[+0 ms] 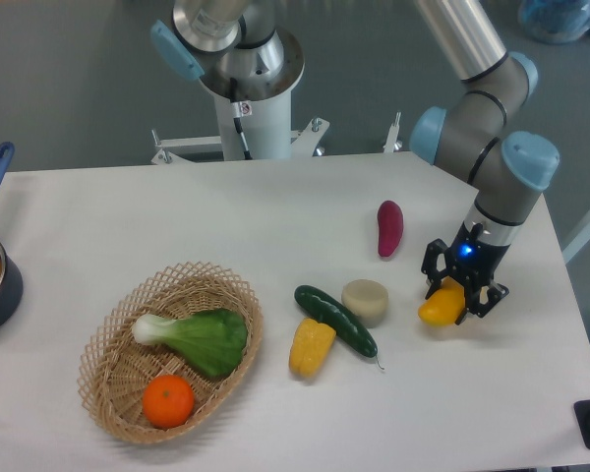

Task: Place the mango on the table
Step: 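Lower the yellow mango onto the table and open the gripper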

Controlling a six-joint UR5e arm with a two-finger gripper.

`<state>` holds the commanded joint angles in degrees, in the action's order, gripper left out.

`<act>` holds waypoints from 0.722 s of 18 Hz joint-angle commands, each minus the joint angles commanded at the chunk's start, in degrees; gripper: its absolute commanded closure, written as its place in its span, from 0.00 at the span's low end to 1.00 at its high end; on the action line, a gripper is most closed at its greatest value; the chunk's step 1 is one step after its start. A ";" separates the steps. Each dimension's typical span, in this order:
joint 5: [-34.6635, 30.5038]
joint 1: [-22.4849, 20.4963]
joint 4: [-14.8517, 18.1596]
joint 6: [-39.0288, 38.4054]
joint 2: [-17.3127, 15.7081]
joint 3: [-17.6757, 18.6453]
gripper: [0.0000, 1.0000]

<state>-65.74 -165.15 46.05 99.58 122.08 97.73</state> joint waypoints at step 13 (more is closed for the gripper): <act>-0.09 -0.35 0.00 -0.87 -0.17 -3.16 0.00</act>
<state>-65.83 -165.50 46.05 98.71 121.91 94.58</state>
